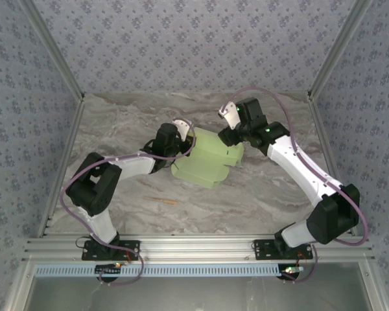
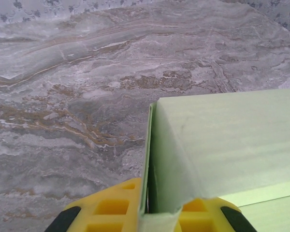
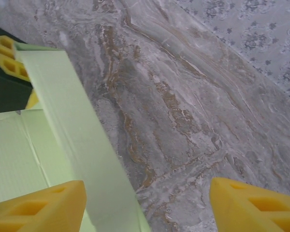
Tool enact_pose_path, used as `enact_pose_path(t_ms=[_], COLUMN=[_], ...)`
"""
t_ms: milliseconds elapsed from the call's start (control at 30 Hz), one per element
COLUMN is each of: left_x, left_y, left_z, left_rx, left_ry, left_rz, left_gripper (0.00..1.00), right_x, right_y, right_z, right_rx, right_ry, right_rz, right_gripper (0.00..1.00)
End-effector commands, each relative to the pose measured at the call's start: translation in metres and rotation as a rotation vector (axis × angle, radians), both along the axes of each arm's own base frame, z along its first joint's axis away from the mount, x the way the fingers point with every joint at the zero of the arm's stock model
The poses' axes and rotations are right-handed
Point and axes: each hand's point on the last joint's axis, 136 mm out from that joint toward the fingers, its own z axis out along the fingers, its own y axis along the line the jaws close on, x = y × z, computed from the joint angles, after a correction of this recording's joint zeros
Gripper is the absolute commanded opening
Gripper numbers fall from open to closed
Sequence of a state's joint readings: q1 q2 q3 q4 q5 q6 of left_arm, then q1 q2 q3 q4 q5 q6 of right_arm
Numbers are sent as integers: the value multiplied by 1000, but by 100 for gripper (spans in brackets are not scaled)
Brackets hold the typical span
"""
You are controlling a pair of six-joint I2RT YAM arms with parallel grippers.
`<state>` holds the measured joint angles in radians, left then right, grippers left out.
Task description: Fold the paper box
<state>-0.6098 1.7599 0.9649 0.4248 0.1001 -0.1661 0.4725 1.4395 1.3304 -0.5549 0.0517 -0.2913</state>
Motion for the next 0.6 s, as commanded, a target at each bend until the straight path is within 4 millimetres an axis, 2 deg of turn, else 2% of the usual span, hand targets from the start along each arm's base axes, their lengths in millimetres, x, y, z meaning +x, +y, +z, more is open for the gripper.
enact_pose_path(t_ms=[0, 233, 367, 567], left_x=[1, -1, -4, -6], left_y=[6, 3, 3, 3], left_z=[17, 22, 25, 32], left_rx=[-5, -16, -17, -16], left_ry=[-13, -6, -13, -31], left_rz=[40, 57, 60, 66], left_gripper=[0, 0, 0, 0], right_x=[-14, -25, -19, -13], right_y=[-2, 26, 19, 16], right_z=[8, -13, -25, -40], right_rx=[118, 268, 255, 244], right_ry=[87, 243, 254, 282], right_rz=[-94, -293, -394, -449], right_gripper=[67, 65, 65, 66])
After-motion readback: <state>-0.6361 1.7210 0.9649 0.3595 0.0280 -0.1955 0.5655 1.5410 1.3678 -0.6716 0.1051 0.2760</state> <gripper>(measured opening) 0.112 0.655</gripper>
